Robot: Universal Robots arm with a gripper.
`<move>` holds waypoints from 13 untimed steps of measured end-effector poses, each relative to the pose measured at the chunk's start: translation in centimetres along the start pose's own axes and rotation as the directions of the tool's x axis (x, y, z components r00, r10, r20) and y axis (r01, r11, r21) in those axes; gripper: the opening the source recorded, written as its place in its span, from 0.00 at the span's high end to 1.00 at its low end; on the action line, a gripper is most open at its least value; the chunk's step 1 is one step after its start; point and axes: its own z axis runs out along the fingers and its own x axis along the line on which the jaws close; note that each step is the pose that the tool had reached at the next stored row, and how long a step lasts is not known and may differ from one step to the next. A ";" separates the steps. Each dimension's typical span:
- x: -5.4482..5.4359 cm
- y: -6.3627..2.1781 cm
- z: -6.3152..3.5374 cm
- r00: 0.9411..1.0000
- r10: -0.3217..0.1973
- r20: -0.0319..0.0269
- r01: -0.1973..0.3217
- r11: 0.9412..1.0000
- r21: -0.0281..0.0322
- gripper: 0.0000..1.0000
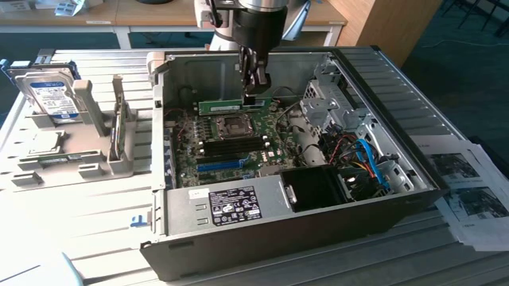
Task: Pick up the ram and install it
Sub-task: 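Insert the ram into the slot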
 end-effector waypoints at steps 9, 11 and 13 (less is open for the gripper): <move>0.0 -0.01 1.01 1.000 0.000 0.000 0.000 1.000 0.000 0.88; 0.0 -0.01 1.25 1.000 0.000 0.000 0.000 1.000 0.000 0.88; 0.0 -0.01 1.50 1.000 0.000 0.000 0.000 1.000 0.000 0.88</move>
